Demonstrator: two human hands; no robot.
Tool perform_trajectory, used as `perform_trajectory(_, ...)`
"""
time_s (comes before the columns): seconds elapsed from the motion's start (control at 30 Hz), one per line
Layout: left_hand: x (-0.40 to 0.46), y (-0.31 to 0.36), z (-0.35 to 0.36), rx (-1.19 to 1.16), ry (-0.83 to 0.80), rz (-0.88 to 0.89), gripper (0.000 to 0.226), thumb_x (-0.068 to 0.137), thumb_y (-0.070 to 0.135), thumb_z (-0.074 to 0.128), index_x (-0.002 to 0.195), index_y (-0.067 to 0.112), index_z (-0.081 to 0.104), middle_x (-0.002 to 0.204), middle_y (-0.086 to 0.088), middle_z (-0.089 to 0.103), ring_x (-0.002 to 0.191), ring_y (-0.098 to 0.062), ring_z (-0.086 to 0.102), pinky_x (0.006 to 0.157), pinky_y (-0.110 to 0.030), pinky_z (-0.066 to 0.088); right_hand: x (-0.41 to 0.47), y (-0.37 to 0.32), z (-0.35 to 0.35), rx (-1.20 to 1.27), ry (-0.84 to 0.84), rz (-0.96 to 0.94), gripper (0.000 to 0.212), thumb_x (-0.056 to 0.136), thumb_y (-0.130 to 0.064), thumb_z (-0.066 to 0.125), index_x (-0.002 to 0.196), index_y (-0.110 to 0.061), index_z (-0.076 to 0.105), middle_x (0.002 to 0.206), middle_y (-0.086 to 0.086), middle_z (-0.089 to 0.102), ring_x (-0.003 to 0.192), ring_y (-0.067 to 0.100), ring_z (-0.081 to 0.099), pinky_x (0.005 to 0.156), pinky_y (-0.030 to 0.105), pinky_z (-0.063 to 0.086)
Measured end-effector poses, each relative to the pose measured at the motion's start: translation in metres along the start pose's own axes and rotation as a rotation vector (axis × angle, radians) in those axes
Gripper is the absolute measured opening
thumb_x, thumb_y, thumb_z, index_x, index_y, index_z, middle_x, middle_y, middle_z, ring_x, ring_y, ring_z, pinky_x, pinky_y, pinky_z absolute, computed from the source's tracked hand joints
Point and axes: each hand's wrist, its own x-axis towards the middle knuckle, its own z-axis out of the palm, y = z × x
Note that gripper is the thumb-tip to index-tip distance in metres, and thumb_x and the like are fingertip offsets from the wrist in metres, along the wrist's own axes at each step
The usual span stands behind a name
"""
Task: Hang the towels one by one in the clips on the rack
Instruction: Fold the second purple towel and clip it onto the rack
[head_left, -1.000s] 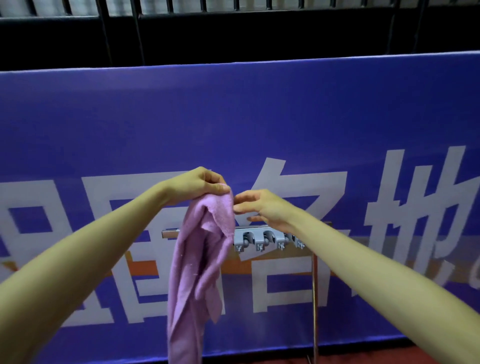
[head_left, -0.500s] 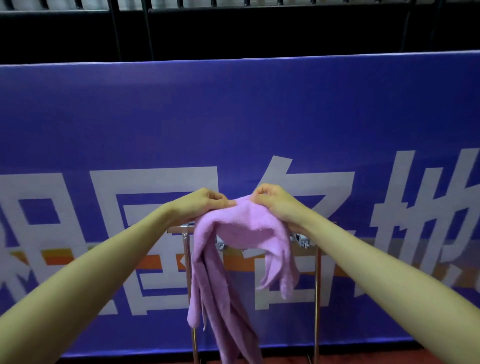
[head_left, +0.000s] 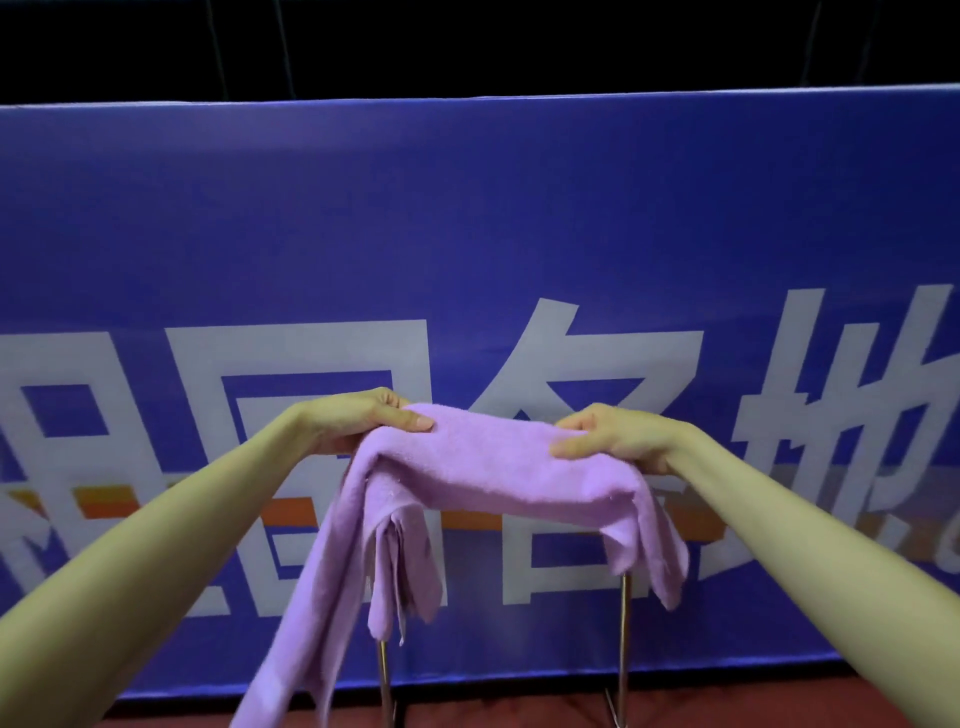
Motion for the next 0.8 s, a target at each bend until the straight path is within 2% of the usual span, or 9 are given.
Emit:
perform_trajectory(0.1,0.005,0.005,0.005,0.003,0.036,0.004,0.03,0.069,0.044,0.075,0.064,0.016,0.067,0.063,-0.003,0.064,0.056,-0.014,0.058,0.058,-0.023,0.047,-0.003,0.003,0.006,0.141,-0.098,-0.033,0.021,0.081,-0.029,0.071,0.083,-0.009,0.066,0.075,0.015,0.058,0.062,0.015,0.054,0.056,0.021,0.043)
perform_trajectory(0.2,0.01,0.013,0.013,0.061,0.065,-0.001,0.043,0.076,0.048,0.072,0.089,0.008,0.069,0.083,-0.022,0.067,0.071,-0.023,0.059,0.069,-0.03,0.043,0.0,0.008,0.008,0.375,-0.119,-0.067,0.008,0.077,-0.025,0.072,0.076,-0.017,0.069,0.076,0.009,0.063,0.069,0.017,0.057,0.06,0.025,0.043)
perform_trajectory(0.3,0.014,0.026,0.031,0.083,0.065,0.007,0.02,0.094,0.02,0.054,0.091,0.004,0.064,0.056,0.003,0.066,0.044,-0.004,0.057,0.044,-0.01,0.042,0.009,0.008,0.01,0.385,-0.109,-0.033,0.031,0.069,-0.039,0.074,0.089,-0.019,0.062,0.088,0.002,0.06,0.079,0.018,0.052,0.063,0.03,0.037)
perform_trajectory(0.33,0.016,0.029,0.037,0.096,0.078,0.011,0.019,0.095,0.018,0.052,0.089,0.005,0.065,0.058,0.005,0.067,0.046,-0.002,0.059,0.045,-0.01,0.044,0.013,0.007,0.011,0.324,-0.103,-0.017,0.036,0.068,-0.042,0.075,0.091,-0.017,0.063,0.089,0.003,0.06,0.08,0.017,0.053,0.064,0.03,0.039)
perform_trajectory(0.4,0.021,0.032,0.047,0.138,0.084,0.044,0.021,0.092,0.023,0.057,0.098,0.007,0.069,0.081,-0.002,0.074,0.069,-0.009,0.068,0.064,-0.019,0.052,0.016,0.002,0.013,0.21,-0.102,0.006,0.038,0.068,-0.042,0.076,0.091,-0.012,0.068,0.089,0.005,0.067,0.079,0.017,0.059,0.067,0.03,0.044)
perform_trajectory(0.5,0.03,0.026,0.05,0.283,0.155,0.048,0.034,0.085,0.04,0.064,0.108,0.015,0.066,0.102,-0.007,0.072,0.09,-0.017,0.068,0.085,-0.034,0.054,0.016,-0.01,0.011,0.249,-0.092,-0.047,0.014,0.089,-0.02,0.063,0.086,-0.007,0.068,0.072,0.0,0.071,0.065,0.011,0.064,0.059,0.022,0.048)
perform_trajectory(0.57,0.034,0.021,0.057,0.427,0.193,0.046,0.048,0.075,0.053,0.068,0.106,0.017,0.059,0.102,-0.006,0.069,0.088,-0.016,0.064,0.084,-0.038,0.052,0.018,-0.014,0.005,0.35,-0.081,-0.069,0.018,0.096,-0.007,0.05,0.089,-0.003,0.066,0.068,0.0,0.071,0.061,0.009,0.066,0.054,0.018,0.049)
perform_trajectory(0.67,0.036,0.004,0.076,0.512,0.228,0.065,0.076,0.06,0.057,0.078,0.114,0.023,0.038,0.104,0.004,0.061,0.094,-0.012,0.061,0.082,-0.033,0.052,0.023,-0.02,0.002,0.378,-0.057,-0.085,0.02,0.097,-0.009,0.046,0.095,0.0,0.065,0.076,0.004,0.073,0.07,0.013,0.069,0.066,0.024,0.053)
perform_trajectory(0.8,0.039,-0.02,0.113,0.647,0.4,0.204,0.095,0.064,0.044,0.079,0.135,0.03,0.017,0.11,0.011,0.054,0.101,-0.014,0.057,0.086,-0.032,0.047,0.027,-0.03,0.002,0.343,-0.024,-0.051,0.019,0.095,-0.013,0.049,0.087,-0.003,0.064,0.074,0.006,0.071,0.069,0.016,0.067,0.067,0.028,0.054)
